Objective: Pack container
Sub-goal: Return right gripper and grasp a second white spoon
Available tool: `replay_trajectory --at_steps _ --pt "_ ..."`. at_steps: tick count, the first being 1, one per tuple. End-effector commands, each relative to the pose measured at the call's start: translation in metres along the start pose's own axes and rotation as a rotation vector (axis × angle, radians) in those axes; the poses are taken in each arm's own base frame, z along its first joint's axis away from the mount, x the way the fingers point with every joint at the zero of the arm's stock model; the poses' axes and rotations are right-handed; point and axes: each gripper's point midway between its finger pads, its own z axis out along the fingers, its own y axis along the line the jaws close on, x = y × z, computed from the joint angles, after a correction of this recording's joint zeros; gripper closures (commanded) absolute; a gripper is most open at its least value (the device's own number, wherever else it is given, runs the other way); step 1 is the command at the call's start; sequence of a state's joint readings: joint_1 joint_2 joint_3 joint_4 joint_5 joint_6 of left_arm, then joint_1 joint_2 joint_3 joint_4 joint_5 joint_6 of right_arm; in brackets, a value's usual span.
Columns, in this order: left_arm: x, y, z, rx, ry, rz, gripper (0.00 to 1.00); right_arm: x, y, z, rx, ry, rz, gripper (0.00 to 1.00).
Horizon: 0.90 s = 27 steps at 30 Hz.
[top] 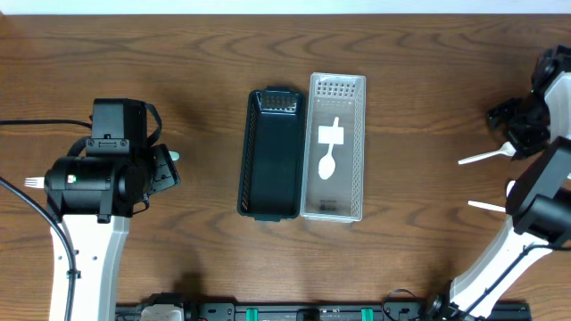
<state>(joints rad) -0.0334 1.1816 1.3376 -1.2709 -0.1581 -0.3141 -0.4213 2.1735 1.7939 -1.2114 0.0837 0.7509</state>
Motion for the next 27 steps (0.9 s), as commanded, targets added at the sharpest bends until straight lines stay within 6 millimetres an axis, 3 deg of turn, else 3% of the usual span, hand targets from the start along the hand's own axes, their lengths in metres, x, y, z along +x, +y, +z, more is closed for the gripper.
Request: replay_trajectory --at_steps 1,15,17,21,27 --pt "-0.005 0.003 -0.007 -0.004 -0.024 -0.012 0.29 0.000 0.001 0.013 0.012 0.021 -0.009 0.18" --pt "-0.005 0.003 -0.007 -0.004 -0.025 -0.012 0.29 0.003 0.003 0.061 0.059 0.080 -0.103 0.22" --pt "-0.005 0.003 -0.007 -0.004 -0.025 -0.012 0.29 0.003 0.004 0.065 0.060 0.082 -0.118 0.30" --pt "-0.005 0.003 -0.007 -0.004 -0.025 -0.012 0.29 0.003 0.004 0.069 0.062 0.085 -0.125 0.59" --pt "-0.005 0.003 -0.007 -0.004 -0.025 -0.012 0.29 0.004 0.004 0.070 0.063 0.087 -0.131 0.88"
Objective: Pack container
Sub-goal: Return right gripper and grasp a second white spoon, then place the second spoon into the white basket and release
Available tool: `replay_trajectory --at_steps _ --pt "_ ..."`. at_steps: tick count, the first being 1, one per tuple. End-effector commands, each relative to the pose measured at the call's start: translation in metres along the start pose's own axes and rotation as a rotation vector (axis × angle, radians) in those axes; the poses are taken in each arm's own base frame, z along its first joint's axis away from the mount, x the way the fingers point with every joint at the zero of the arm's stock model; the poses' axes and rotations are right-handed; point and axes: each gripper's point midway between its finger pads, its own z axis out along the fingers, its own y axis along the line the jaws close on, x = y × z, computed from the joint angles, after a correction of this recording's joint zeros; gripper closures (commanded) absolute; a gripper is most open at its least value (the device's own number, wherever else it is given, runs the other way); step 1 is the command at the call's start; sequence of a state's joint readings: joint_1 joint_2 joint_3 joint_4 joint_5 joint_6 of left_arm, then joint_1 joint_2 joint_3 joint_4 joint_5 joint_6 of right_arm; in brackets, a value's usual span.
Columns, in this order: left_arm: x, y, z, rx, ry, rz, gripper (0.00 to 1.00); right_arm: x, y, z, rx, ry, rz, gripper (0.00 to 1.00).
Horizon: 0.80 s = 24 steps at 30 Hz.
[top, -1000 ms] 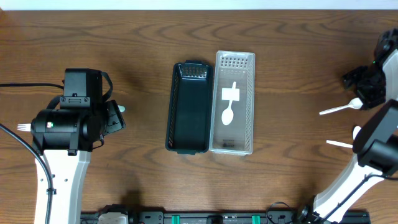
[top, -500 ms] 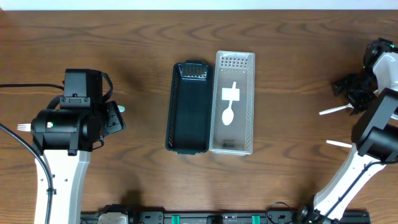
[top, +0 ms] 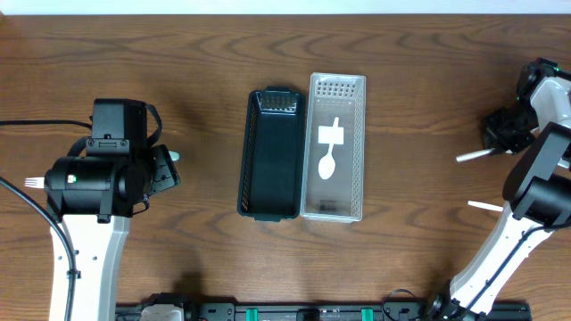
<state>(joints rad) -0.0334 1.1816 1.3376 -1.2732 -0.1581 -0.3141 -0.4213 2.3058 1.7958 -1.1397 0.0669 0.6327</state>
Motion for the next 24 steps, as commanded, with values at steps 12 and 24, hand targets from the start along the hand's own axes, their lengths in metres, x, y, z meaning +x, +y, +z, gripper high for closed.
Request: replay_trajectory --at_steps 12,24 --pt "-0.006 0.003 -0.007 -0.003 -0.027 -0.013 0.28 0.026 0.011 -0.012 -0.004 0.042 -0.099 0.90" --pt "-0.006 0.003 -0.007 -0.003 -0.027 -0.013 0.28 0.153 0.122 -0.201 -0.426 -0.265 -0.531 0.87"
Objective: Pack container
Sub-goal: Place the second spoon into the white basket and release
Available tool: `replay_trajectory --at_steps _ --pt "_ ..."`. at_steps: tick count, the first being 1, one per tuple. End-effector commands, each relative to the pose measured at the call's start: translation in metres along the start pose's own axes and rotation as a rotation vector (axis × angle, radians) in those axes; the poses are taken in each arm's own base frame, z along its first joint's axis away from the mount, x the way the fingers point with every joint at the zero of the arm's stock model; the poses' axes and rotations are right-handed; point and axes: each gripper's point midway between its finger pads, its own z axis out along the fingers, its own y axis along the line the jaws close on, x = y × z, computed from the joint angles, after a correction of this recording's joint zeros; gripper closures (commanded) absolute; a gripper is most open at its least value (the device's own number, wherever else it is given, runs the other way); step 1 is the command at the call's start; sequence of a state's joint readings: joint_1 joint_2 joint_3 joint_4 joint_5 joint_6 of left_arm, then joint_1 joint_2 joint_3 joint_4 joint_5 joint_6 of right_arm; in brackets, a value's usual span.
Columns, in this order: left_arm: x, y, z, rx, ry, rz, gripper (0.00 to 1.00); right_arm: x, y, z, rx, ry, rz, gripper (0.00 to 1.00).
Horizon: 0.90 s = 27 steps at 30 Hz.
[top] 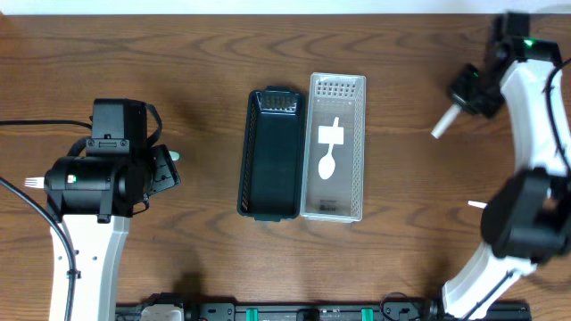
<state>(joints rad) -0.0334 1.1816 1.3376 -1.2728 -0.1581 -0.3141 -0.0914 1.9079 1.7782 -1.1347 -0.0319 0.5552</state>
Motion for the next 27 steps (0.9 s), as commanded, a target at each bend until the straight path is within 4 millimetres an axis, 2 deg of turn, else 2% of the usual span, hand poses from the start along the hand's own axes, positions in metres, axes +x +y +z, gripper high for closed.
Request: replay_trajectory --at_steps 1,5,10,14,20,24,27 --pt "-0.005 0.003 -0.007 -0.004 -0.027 -0.013 0.28 0.038 0.063 -0.040 -0.135 -0.024 -0.169 0.87" --pt "-0.005 0.003 -0.007 -0.003 -0.026 -0.012 0.28 0.087 0.110 -0.045 -0.160 -0.001 -0.255 0.87" --pt "-0.004 0.003 -0.007 -0.005 -0.022 -0.011 0.28 0.129 0.135 -0.021 -0.086 0.025 -0.289 0.87" --pt "-0.003 0.004 -0.007 -0.008 -0.016 -0.010 0.28 0.154 0.141 0.015 -0.023 0.098 -0.329 0.86" --pt "-0.003 0.004 -0.007 -0.008 -0.016 -0.010 0.28 0.192 0.134 0.070 0.095 0.225 -0.406 0.85" --pt "-0.003 0.004 -0.007 -0.008 -0.016 -0.010 0.28 0.200 0.136 0.081 0.104 0.236 -0.452 0.83" --pt "-0.003 0.004 -0.007 -0.008 -0.016 -0.010 0.28 0.192 0.142 0.071 0.073 0.212 -0.475 0.82"
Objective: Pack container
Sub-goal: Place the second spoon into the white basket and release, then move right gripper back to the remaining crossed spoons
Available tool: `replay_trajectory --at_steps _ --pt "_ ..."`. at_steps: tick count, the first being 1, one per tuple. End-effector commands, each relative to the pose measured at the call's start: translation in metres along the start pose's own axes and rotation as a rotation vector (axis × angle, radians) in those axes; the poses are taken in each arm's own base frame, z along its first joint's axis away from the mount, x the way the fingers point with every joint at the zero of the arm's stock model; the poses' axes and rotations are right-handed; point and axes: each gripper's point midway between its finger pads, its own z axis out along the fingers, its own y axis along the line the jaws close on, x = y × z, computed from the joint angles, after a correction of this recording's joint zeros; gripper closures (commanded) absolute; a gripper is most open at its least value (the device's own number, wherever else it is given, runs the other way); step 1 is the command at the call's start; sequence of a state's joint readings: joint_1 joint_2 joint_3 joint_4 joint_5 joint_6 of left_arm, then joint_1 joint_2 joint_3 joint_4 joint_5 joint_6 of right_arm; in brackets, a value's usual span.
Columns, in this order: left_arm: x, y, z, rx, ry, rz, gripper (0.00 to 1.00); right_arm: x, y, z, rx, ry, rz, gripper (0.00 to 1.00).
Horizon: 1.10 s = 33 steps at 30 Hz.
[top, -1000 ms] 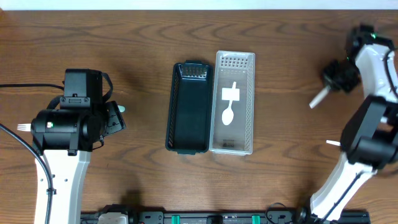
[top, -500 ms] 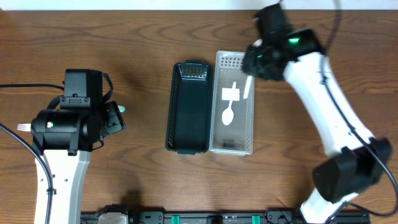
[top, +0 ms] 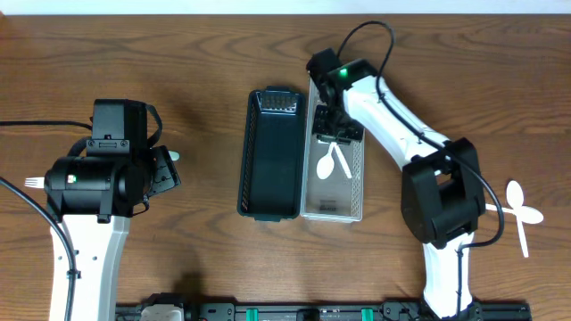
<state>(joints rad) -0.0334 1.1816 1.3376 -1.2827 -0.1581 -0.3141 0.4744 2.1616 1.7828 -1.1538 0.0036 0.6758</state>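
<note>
A clear slotted container (top: 356, 203) lies beside a black container (top: 270, 174) at the table's middle. A white spoon (top: 326, 167) rests inside the clear one. My right gripper (top: 334, 134) hangs over the clear container's far half, shut on a white utensil (top: 343, 162) whose free end slants down into the tray next to the spoon. My left gripper (top: 166, 171) sits far to the left, half hidden under its own arm, so its jaws cannot be read.
Two white utensils (top: 523, 217) lie on the table at the right edge, one of them a spoon. A white fork (top: 29, 182) lies at the far left by the left arm. Cables run along the left side.
My right gripper, with the white utensil in it, has moved from the far right of the table to above the clear container. The left arm is unchanged.
My right gripper was at the right edge on a white utensil lying on the table. Then it held the utensil a little further in, then clear of the table toward the middle. Now the utensil hangs over the clear container beside the spoon.
</note>
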Motion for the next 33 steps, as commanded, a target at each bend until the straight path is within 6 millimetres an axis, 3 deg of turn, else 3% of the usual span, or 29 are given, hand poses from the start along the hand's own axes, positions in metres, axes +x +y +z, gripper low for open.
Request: replay_trajectory --at_steps 1,4,7,9,11,13,14,17,19,24,27,33 --pt "-0.005 0.003 -0.007 -0.004 -0.025 -0.012 0.28 -0.010 0.003 -0.023 -0.025 -0.064 -0.049 0.81" --pt "-0.005 0.003 -0.007 -0.004 -0.025 -0.012 0.28 -0.025 -0.001 -0.059 -0.064 -0.150 -0.074 0.80" --pt "-0.005 0.003 -0.007 -0.004 -0.025 -0.012 0.28 -0.044 -0.016 -0.110 -0.096 -0.280 -0.084 0.76" --pt "-0.005 0.003 -0.007 -0.004 -0.025 -0.012 0.28 -0.052 -0.033 -0.146 -0.106 -0.362 -0.094 0.58" --pt "-0.005 0.003 -0.007 -0.004 -0.025 -0.012 0.28 -0.055 -0.061 -0.181 -0.097 -0.439 -0.106 0.45" --pt "-0.005 0.003 -0.007 -0.004 -0.025 -0.012 0.28 -0.056 -0.092 -0.210 -0.078 -0.501 -0.081 0.42" --pt "-0.005 0.003 -0.007 -0.004 -0.025 -0.012 0.28 -0.055 -0.116 -0.226 -0.061 -0.532 -0.037 0.35" --pt "-0.005 0.003 -0.007 -0.004 -0.025 -0.012 0.28 -0.045 -0.171 -0.250 -0.022 -0.561 0.081 0.14" --pt "-0.005 0.003 -0.007 -0.004 -0.025 -0.012 0.28 -0.033 -0.213 -0.258 0.011 -0.549 0.185 0.02" --pt "-0.005 0.003 -0.007 -0.004 -0.025 -0.012 0.28 0.010 -0.296 -0.252 0.090 -0.420 0.486 0.01" --pt "-0.005 0.003 -0.007 -0.004 -0.026 -0.012 0.28 0.040 -0.329 -0.240 0.132 -0.317 0.611 0.02" --pt "-0.005 0.003 -0.005 -0.006 -0.021 -0.011 0.28 0.077 -0.360 -0.206 0.173 -0.202 0.681 0.01"
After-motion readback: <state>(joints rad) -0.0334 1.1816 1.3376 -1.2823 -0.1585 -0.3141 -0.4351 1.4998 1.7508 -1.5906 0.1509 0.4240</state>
